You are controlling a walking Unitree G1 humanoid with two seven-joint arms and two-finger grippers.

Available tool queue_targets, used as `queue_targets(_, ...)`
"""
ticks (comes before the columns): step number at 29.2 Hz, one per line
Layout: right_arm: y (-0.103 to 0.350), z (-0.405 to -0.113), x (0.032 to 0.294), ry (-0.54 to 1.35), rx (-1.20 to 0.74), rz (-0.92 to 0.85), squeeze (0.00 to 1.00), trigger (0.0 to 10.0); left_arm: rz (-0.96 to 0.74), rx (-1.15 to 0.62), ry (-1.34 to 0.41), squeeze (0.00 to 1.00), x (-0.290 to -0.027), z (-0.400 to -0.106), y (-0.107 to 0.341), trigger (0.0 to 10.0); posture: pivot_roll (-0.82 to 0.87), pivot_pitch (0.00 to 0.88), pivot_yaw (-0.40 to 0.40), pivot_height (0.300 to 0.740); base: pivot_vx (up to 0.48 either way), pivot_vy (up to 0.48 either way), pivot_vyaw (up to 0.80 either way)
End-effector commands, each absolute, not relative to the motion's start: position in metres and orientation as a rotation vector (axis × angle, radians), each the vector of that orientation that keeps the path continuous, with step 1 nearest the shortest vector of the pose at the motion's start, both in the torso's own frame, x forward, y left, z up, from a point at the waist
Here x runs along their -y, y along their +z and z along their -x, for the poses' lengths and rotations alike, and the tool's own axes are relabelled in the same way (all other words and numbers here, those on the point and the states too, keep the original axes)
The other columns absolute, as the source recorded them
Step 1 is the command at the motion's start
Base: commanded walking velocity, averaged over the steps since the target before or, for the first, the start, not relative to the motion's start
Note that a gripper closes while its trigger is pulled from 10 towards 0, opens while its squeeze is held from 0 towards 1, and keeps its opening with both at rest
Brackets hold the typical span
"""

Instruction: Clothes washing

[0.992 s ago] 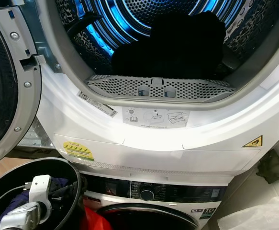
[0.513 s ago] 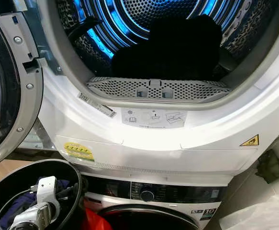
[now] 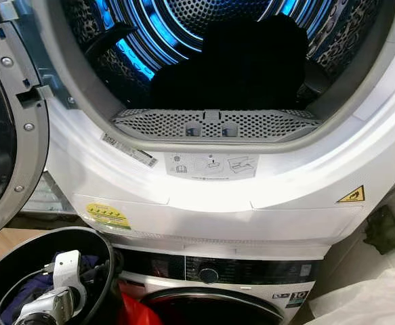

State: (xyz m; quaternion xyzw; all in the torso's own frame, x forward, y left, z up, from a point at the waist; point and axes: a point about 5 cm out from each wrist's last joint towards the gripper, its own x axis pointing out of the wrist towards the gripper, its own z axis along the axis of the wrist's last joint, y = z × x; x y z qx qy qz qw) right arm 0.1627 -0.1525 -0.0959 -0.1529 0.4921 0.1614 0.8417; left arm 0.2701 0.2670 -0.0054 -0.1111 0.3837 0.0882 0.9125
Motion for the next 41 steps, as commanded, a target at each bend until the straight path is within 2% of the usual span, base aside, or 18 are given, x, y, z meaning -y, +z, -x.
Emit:
queue_targets(1, -0.096, -0.162, 0.150, 0.333, -1.049, 0.307, 0.00, 10.0, 0.252, -0.820, 0.170, 0.00, -0.264, -0.266, -0.011, 0.0, 0.07, 0.000, 0.078, 0.740, 0.000, 0.000, 0.00)
queue_targets(8, -0.095, -0.165, 0.144, 0.320, -1.039, 0.283, 0.00, 10.0, 0.233, -0.847, 0.162, 0.00, -0.264, -0.260, -0.015, 0.0, 0.06, 0.000, 0.104, 0.740, 0.000, 0.000, 0.00)
queue_targets(20, -0.096, -0.164, 0.144, 0.331, -1.051, 0.289, 0.00, 10.0, 0.262, -0.830, 0.229, 0.00, -0.262, -0.255, -0.021, 0.0, 0.12, 0.000, 0.099, 0.740, 0.000, 0.000, 0.00)
queue_targets(30, -0.093, -0.172, 0.140, 0.335, -1.029, 0.279, 0.00, 10.0, 0.303, -0.737, 0.205, 0.00, -0.267, -0.257, -0.015, 0.0, 0.11, 0.000, 0.106, 0.740, 0.000, 0.000, 0.00)
queue_targets(35, -0.094, -0.168, 0.143, 0.331, -1.038, 0.280, 0.00, 10.0, 0.416, -0.571, 0.081, 0.00, -0.268, -0.259, 0.001, 0.0, 0.11, 0.000, 0.103, 0.740, 0.000, 0.000, 0.00)
queue_targets(40, -0.094, -0.167, 0.146, 0.329, -1.042, 0.282, 0.00, 10.0, 0.495, -0.429, 0.030, 0.00, -0.273, -0.245, 0.016, 0.0, 0.12, 0.000, 0.100, 0.740, 0.000, 0.000, 0.00)
queue_targets(41, -0.094, -0.168, 0.147, 0.334, -1.042, 0.285, 0.00, 10.0, 0.524, -0.329, -0.040, 0.00, -0.270, -0.235, 0.030, 0.0, 0.13, 0.000, 0.100, 0.740, 0.000, 0.000, 0.00)
